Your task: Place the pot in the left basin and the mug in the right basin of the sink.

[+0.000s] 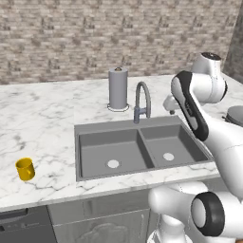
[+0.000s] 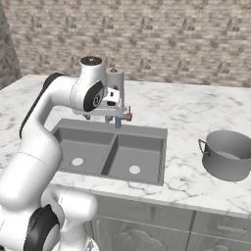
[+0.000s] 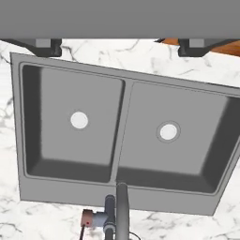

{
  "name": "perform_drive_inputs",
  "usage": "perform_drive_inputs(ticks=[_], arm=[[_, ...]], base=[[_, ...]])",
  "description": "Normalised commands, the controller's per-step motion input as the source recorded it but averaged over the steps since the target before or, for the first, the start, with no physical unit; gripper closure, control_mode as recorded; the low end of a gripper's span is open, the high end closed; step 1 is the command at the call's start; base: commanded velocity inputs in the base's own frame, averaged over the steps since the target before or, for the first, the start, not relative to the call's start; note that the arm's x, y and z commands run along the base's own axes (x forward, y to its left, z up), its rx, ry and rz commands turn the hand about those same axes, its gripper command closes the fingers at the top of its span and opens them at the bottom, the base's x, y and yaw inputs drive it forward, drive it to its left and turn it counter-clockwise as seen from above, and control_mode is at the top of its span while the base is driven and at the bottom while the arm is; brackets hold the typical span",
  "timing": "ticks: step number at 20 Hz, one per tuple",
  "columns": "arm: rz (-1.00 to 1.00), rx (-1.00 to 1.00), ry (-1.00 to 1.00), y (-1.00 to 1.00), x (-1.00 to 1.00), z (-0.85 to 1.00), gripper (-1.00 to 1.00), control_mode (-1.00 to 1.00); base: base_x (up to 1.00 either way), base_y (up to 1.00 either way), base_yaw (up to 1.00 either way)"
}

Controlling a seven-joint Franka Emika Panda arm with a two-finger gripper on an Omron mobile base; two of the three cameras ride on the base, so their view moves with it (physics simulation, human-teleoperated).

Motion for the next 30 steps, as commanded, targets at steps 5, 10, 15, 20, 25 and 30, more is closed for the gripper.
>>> perform_drive_inputs(ticks=[5, 10, 15, 20, 25, 30], arm=[[0.12, 0.0, 0.0, -0.34, -0.11, 0.0, -1.0, -1.0], [0.11, -0.02, 0.0, -0.36, -0.09, 0.0, -1.0, -1.0], [0.03, -0.02, 0.0, -0.33, -0.11, 0.0, -1.0, -1.0], [0.0, -0.06, 0.0, -0.26, 0.0, -0.02, -1.0, -1.0], [0.0, -0.1, 0.0, -0.27, 0.0, -0.08, -1.0, -1.0], [0.0, -0.09, 0.0, -0.32, 0.0, -0.11, -1.0, -1.0]], base=[[0.0, 0.0, 0.0], [0.0, 0.0, 0.0], [0.0, 0.0, 0.0], [0.0, 0.0, 0.0], [0.0, 0.0, 0.0], [0.0, 0.0, 0.0]])
